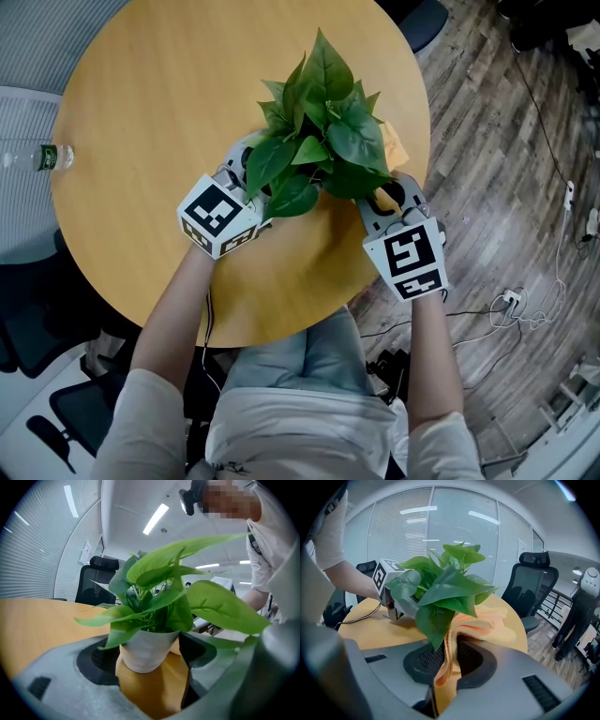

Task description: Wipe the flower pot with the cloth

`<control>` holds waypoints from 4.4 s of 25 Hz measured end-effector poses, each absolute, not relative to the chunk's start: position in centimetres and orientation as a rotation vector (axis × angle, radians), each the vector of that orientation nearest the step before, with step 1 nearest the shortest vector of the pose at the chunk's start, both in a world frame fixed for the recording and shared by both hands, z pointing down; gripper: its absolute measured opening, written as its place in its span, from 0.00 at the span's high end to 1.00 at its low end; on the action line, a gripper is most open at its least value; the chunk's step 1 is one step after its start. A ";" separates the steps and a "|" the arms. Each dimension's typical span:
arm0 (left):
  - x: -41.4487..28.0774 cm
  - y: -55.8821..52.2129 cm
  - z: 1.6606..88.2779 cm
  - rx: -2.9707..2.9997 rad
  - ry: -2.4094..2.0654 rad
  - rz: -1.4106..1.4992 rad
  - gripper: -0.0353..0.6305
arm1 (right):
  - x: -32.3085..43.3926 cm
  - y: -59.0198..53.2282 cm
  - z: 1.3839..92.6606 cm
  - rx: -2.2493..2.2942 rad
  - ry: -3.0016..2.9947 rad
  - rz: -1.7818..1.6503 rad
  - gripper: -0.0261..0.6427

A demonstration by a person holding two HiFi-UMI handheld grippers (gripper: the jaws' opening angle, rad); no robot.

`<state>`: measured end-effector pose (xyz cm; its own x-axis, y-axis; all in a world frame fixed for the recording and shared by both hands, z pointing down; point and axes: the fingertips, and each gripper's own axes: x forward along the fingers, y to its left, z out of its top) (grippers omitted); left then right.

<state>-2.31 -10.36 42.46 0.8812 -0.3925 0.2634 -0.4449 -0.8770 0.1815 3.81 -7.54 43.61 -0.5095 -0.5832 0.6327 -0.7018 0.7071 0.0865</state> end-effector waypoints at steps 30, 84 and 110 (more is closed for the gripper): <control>-1.7 -9.7 42.9 2.585 -1.113 0.313 0.35 | 2.3 -4.4 44.7 0.920 -2.288 0.274 0.89; -0.1 -10.9 42.6 2.899 -0.430 0.384 0.26 | 5.2 -10.1 44.0 0.924 -2.232 0.173 0.89; -0.3 -10.2 43.0 2.801 -0.723 0.425 0.27 | 4.3 -6.7 44.4 0.888 -2.263 0.190 0.89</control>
